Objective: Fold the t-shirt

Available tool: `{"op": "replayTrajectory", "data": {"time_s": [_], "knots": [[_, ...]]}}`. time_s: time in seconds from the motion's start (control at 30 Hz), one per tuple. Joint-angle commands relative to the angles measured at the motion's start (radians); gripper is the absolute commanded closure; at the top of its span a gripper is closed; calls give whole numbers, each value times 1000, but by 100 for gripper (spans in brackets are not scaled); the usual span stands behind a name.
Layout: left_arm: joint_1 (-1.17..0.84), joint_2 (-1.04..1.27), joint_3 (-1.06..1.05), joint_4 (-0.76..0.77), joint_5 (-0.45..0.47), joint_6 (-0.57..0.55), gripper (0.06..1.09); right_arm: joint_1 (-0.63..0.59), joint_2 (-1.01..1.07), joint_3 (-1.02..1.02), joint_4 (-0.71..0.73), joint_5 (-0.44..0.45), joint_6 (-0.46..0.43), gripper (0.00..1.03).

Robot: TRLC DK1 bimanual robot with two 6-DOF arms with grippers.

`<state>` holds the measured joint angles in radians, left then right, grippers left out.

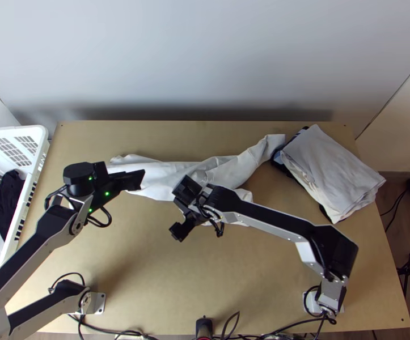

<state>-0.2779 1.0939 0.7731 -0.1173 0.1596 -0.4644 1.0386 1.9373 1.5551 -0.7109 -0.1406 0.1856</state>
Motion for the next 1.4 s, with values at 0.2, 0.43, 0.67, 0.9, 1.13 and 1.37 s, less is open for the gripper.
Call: {"op": "replayTrajectory", "data": {"time_s": [0.2, 0.43, 0.67, 0.9, 1.13, 1.37], "knots": [[82, -78, -66, 15, 14, 4, 10, -34, 173, 59, 168, 62, -94, 5], [94, -74, -66, 28, 31, 7, 10, -20, 104, 37, 234, 360, -107, 101], [88, -68, -60, 41, 37, 3, 10, -29, -158, 40, 263, 518, -258, 100], [68, -55, -60, 50, 37, -17, 10, -224, -383, 31, 476, 286, 120, 100], [45, -45, -58, 64, 37, -34, 10, -308, -363, -95, 404, 246, 242, 79], [51, -43, -60, 53, 35, -23, 10, -353, -199, -136, 191, -20, 425, 10]]}}
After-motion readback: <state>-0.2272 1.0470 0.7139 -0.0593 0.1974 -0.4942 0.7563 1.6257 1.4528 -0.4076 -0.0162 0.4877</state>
